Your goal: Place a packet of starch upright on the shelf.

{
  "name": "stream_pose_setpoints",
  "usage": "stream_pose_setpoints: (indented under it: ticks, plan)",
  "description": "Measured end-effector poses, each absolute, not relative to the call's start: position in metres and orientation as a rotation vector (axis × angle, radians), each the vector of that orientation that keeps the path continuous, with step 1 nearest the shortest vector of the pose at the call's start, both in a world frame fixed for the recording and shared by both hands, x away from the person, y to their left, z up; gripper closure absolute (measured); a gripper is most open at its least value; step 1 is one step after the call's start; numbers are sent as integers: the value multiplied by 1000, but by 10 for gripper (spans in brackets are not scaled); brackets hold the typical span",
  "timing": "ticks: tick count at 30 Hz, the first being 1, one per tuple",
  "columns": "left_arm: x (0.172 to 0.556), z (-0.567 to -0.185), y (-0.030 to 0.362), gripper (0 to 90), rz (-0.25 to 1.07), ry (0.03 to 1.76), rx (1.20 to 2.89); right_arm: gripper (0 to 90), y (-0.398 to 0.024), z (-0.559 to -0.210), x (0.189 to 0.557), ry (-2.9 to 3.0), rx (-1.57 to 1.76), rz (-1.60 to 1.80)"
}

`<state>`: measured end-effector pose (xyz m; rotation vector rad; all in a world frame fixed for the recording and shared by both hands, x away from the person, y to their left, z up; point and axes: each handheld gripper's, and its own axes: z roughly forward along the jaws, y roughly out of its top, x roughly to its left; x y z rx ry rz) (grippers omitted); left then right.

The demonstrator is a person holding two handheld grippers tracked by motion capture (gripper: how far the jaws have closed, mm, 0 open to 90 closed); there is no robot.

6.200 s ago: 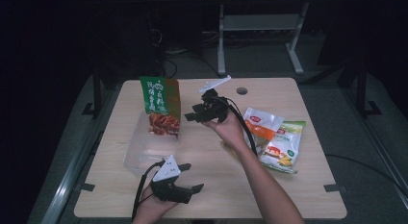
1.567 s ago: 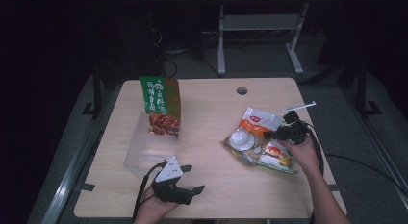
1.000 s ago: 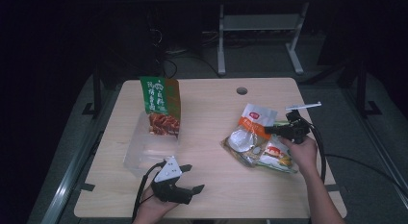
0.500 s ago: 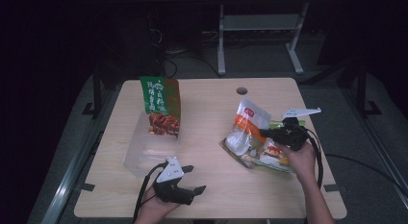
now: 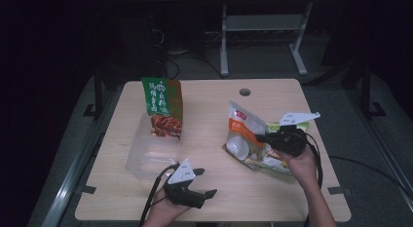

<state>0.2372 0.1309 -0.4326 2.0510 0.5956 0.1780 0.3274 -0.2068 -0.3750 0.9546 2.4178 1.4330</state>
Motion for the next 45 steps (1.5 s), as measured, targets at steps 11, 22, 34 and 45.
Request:
stream_pose_setpoints:
  ticks: [11,22,34,45]
  plan:
    - [269,-436,114,304,171,631,2070,900,-179,-360,318,2495,776,1382]
    - [289,-442,107,256,224,708,2067,900,-175,-354,312,2563,675,1462]
    - [316,-439,90,430,150,718,2050,900,-189,-365,318,2608,644,1471]
    - [322,-436,83,847,108,721,2047,900,-198,-374,321,2578,695,1498]
